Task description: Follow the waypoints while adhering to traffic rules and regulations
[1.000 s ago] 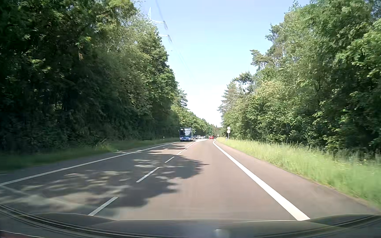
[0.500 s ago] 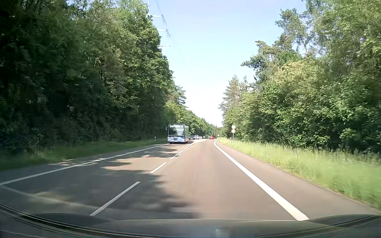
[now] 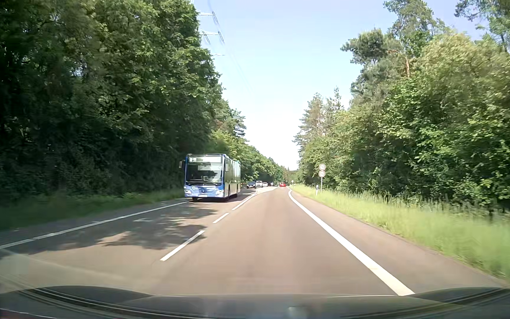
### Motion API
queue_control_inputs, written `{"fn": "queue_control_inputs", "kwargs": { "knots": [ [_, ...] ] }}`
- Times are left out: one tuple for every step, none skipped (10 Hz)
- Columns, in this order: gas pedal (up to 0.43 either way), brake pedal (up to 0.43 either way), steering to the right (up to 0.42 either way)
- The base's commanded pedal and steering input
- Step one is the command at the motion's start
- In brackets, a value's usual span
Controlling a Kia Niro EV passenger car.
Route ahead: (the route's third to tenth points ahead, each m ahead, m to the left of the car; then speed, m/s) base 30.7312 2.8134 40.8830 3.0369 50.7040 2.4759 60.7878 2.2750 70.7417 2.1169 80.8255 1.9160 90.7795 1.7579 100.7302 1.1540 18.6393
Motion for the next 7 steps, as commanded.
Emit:
{"fn": "queue_control_inputs", "kwargs": {
  "knots": [
    [0.079, 0.03, 0.003],
    [0.079, 0.03, 0.003],
    [0.079, 0.03, 0.004],
    [0.079, 0.03, 0.004],
    [0.079, 0.03, 0.005],
    [0.079, 0.03, 0.005],
    [0.079, 0.03, 0.006]
  ]
}}
